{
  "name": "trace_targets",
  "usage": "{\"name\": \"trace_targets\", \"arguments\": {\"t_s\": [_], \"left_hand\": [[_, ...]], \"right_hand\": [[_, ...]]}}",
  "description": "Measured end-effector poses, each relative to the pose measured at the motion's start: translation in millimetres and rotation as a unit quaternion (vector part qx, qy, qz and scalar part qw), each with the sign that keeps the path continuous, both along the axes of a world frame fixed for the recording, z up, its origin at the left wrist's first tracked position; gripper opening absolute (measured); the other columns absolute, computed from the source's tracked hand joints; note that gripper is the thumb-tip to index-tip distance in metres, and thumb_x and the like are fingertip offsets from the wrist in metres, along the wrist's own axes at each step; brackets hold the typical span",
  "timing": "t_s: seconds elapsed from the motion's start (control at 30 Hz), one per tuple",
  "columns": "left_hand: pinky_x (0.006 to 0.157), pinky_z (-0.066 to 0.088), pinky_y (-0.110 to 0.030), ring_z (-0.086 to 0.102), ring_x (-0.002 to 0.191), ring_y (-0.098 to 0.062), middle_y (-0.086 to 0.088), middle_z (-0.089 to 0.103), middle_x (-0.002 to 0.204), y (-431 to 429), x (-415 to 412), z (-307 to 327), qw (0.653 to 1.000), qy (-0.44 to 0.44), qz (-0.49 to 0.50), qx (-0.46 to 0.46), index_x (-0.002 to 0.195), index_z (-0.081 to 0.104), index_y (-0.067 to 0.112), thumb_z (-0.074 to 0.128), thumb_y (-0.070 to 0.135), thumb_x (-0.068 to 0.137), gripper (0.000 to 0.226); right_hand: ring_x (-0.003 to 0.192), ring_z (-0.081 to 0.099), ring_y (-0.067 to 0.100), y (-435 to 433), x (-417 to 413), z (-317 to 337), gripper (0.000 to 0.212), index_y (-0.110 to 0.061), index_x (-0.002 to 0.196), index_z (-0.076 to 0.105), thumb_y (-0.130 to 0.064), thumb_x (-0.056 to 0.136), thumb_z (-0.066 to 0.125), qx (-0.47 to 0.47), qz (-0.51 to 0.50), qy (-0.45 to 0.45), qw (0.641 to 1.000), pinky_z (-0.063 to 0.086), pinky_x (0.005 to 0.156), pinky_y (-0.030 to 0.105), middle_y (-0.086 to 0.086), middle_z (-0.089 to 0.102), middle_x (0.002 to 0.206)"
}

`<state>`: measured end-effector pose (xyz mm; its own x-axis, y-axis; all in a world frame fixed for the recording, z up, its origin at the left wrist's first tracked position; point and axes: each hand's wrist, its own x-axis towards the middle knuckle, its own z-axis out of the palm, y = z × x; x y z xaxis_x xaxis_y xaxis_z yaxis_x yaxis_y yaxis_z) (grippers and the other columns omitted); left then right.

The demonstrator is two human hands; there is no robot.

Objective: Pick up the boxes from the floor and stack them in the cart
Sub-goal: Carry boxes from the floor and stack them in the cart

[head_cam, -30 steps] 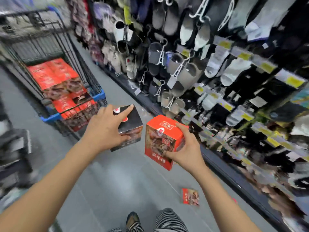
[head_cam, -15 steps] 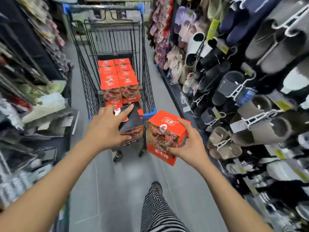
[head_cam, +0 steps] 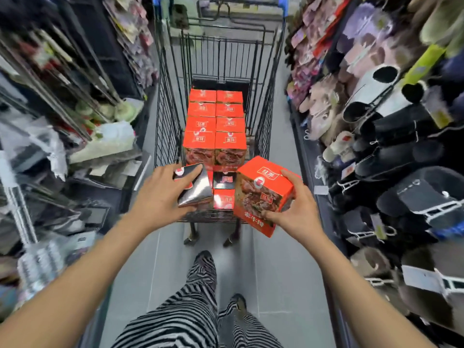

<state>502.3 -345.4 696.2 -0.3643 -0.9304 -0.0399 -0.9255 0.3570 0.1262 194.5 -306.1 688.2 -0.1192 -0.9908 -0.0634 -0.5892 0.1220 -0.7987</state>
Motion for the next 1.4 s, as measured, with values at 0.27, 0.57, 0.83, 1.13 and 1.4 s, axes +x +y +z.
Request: {"name": "trace_targets", "arguments": {"t_s": [0.27,0.57,0.83,1.13,1.4], "left_hand": [[0.076,0.05,-0.049,0.05,0.109,-0.039,-0.019,0.053,0.123,-87,12,-58,0.995,-0.033,-0.088,0.027,0.146,0.022,0.039,0.078,0.059,0.066,0.099],[0.095,0.039,-0.058,0.042,0.121,-0.043,-0.02,0.043,0.14,-143,17,-118,0.975,-0.085,-0.196,0.063,0.148,0.006,0.039,0.072,0.055,0.074,0.101],[0.084,0.043,-0.059,0.049,0.109,-0.043,-0.02,0.049,0.133,-161,17,-157,0.98,-0.045,-0.19,0.036,0.145,0.03,0.031,0.088,0.043,0.056,0.107],[0.107,0.019,-0.067,0.013,0.143,-0.042,-0.007,0.008,0.161,-163,2,-169,0.998,-0.031,-0.052,0.019,0.149,0.021,0.041,0.073,0.046,0.077,0.089],[0.109,0.021,-0.065,0.0,0.143,-0.048,-0.006,-0.003,0.161,-164,4,-179,0.996,-0.006,-0.035,0.079,0.149,0.015,0.04,0.068,0.041,0.084,0.084]], "right_hand": [[0.115,0.054,0.013,-75,22,-38,0.098,-0.043,0.132,0.042,-0.017,0.05,0.087,0.026,-0.024,-0.055,0.998,0.052,0.094,0.045,0.001,0.049,0.128],[0.119,0.048,0.012,-107,34,-70,0.099,-0.058,0.127,0.038,-0.01,0.057,0.089,0.034,-0.007,-0.034,0.999,0.046,0.1,0.044,-0.007,0.042,0.126],[0.122,0.048,0.008,-118,27,-101,0.1,-0.054,0.133,0.039,-0.009,0.059,0.089,0.069,0.025,-0.024,0.997,0.051,0.097,0.035,-0.002,0.044,0.132],[0.117,0.05,0.013,-138,24,-128,0.095,-0.045,0.132,0.037,-0.004,0.062,0.087,0.092,0.089,0.01,0.992,0.046,0.1,0.028,-0.002,0.042,0.134],[0.141,0.033,0.02,-178,23,-159,0.076,-0.028,0.145,0.037,-0.007,0.082,0.074,0.06,0.176,0.074,0.98,0.035,0.112,0.038,0.013,0.026,0.157]]}}
